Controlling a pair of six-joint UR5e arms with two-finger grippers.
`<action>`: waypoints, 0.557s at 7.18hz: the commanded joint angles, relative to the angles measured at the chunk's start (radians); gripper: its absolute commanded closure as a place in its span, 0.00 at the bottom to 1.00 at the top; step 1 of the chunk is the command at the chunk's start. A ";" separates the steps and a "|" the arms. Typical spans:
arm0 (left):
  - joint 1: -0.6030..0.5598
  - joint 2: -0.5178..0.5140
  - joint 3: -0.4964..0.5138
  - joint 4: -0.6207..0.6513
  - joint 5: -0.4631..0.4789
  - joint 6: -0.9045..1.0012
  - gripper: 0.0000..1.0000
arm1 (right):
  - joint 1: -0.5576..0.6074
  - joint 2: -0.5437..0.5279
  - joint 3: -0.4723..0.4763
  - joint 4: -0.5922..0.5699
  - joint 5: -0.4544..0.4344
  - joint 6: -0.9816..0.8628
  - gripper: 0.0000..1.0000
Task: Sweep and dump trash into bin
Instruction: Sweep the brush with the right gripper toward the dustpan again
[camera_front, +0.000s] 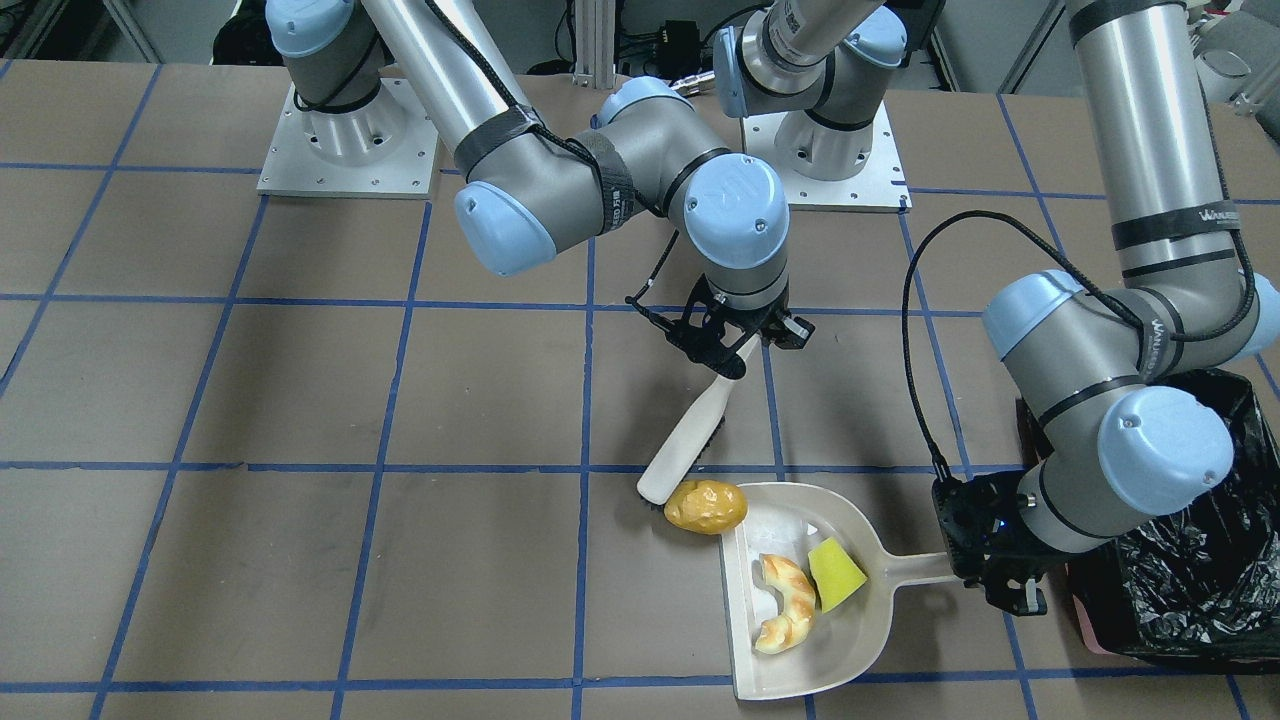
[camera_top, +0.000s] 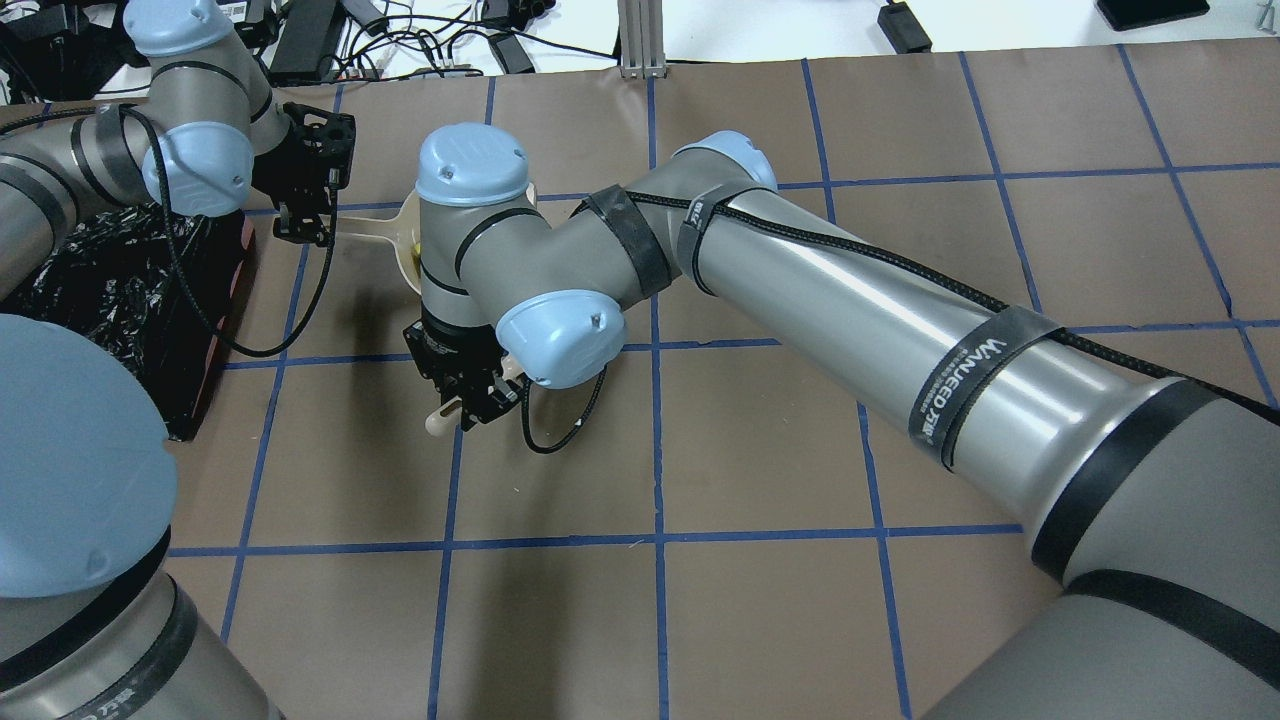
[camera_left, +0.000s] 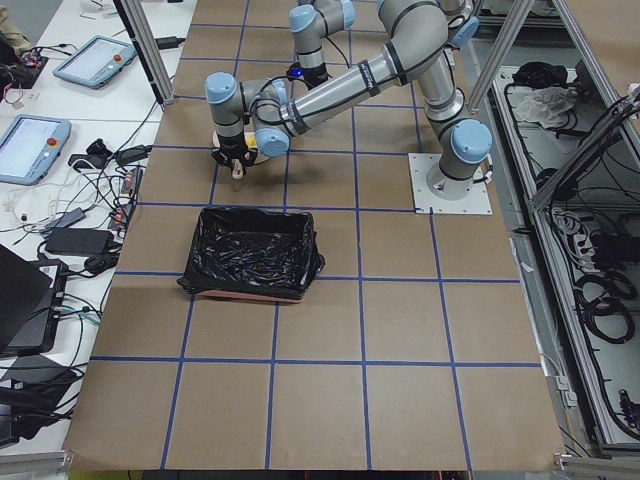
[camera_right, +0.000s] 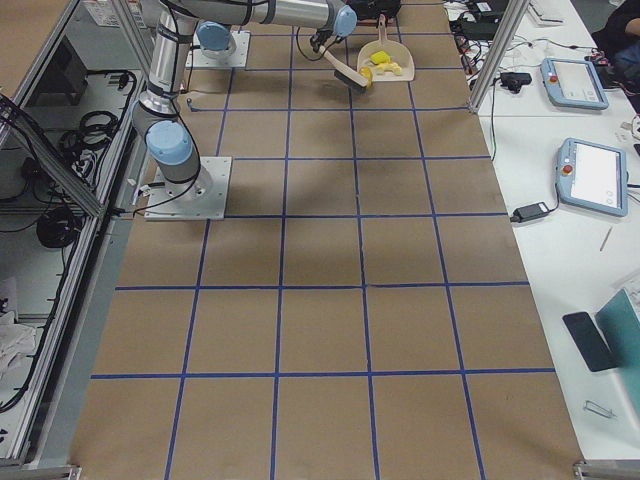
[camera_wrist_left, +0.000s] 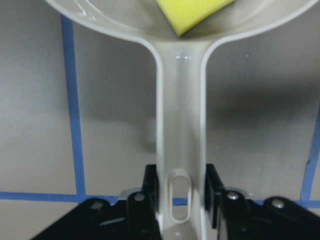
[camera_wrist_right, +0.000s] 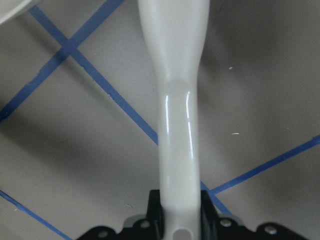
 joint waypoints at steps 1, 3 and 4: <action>0.000 0.001 0.000 0.000 0.000 0.000 0.66 | -0.004 0.038 -0.065 -0.014 0.018 -0.009 1.00; 0.000 0.001 0.000 0.000 0.000 0.000 0.66 | -0.008 0.051 -0.097 -0.019 0.044 -0.041 1.00; 0.000 0.001 0.000 0.000 0.000 0.000 0.66 | -0.011 0.071 -0.125 -0.021 0.079 -0.064 1.00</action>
